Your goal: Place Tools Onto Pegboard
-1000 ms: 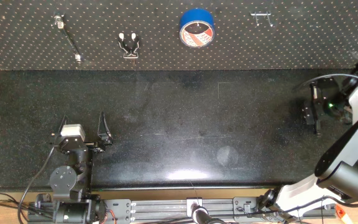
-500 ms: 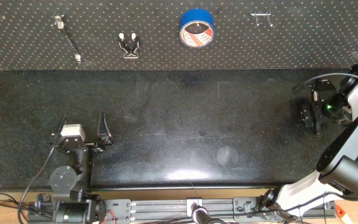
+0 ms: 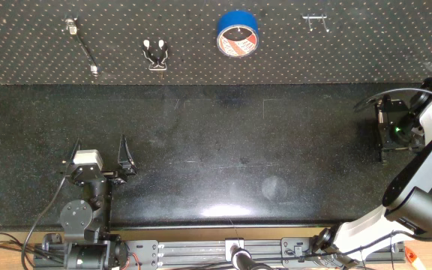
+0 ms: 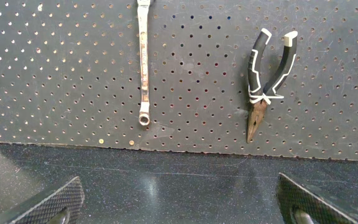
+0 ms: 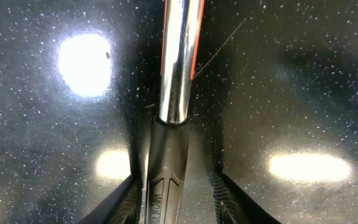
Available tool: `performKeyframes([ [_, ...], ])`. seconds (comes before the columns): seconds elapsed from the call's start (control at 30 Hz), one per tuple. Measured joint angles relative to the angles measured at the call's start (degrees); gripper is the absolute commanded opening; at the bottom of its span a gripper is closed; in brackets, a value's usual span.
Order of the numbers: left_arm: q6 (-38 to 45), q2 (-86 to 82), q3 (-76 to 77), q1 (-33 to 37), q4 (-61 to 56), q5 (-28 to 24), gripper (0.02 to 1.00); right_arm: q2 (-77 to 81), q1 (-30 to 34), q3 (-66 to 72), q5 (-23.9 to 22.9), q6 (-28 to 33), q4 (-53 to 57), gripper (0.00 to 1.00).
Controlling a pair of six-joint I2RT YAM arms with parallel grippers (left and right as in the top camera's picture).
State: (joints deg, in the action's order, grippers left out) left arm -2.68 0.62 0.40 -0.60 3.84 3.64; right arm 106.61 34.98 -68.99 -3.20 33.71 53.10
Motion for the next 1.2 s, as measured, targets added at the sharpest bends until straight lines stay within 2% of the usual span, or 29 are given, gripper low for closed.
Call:
performKeyframes([
  [0.17,0.00,0.00,0.00,0.00,0.00,0.00,0.996,0.00,0.00,0.00,-0.17,-0.39,-0.48,0.268],
  [0.5,0.00,0.00,0.00,0.00,0.00,0.00,0.996,0.00,0.00,0.00,-0.17,-0.33,-0.90,0.242],
  [0.6,0.00,0.00,0.00,0.00,0.00,0.02,0.993,0.00,0.00,0.00,-0.15,0.02,-1.07,0.185],
  [1.17,0.00,0.00,0.00,0.00,0.00,0.02,0.996,0.00,-0.87,0.00,0.15,1.33,-1.55,0.185],
  [1.2,0.00,0.00,0.00,0.00,0.00,0.02,0.996,0.00,-0.87,0.00,0.15,1.33,-1.55,0.145],
])
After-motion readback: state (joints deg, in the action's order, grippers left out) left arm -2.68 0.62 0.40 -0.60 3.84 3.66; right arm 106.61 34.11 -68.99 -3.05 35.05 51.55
